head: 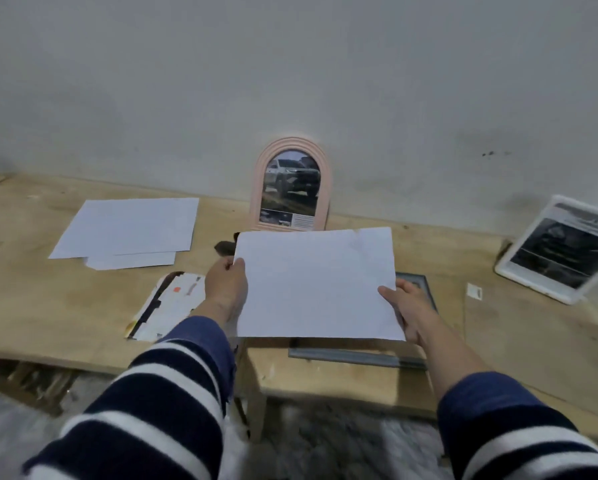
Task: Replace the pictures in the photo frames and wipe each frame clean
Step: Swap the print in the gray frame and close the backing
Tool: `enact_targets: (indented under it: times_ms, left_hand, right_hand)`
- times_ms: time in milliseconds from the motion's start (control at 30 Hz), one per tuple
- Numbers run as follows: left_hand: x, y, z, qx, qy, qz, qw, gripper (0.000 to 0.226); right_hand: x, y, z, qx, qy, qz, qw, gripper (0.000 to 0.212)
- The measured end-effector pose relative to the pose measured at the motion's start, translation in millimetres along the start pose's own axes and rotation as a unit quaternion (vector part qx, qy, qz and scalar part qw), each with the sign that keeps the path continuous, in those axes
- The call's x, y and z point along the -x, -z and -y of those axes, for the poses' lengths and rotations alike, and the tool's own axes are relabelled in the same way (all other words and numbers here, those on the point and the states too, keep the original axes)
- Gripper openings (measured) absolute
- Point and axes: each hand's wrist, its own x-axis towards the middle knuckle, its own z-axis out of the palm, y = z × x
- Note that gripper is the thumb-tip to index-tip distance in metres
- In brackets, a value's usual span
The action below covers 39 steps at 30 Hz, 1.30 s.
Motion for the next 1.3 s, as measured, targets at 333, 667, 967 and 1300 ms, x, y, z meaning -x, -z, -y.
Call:
enact_targets:
  times_ms: [333,667,967,1300]
  left_hand:
    - [31,-86,29,-0.145,0.042,0.078,0.985,0.047]
    - [43,-104,44,-0.363,-0.020,0.132,0.922,0.069]
    - [47,-108,54,-0.447,-0.061,0.151,0.880,0.062]
    - [60,-109,42,-0.446,-0.043,0.133,0.884,0.058]
  right_hand:
    - [-10,101,-28,0.013,-0.009,-0.107,0.994,0.025]
    - [-25,99,-35,0.056,0.029,-0.109,0.992,0.014]
    - [-41,99,-33,0.249,0.090,-0.097,0.960,0.056]
    - [-48,102,-51,0.408,0.100,-0.098,0.902,0.035]
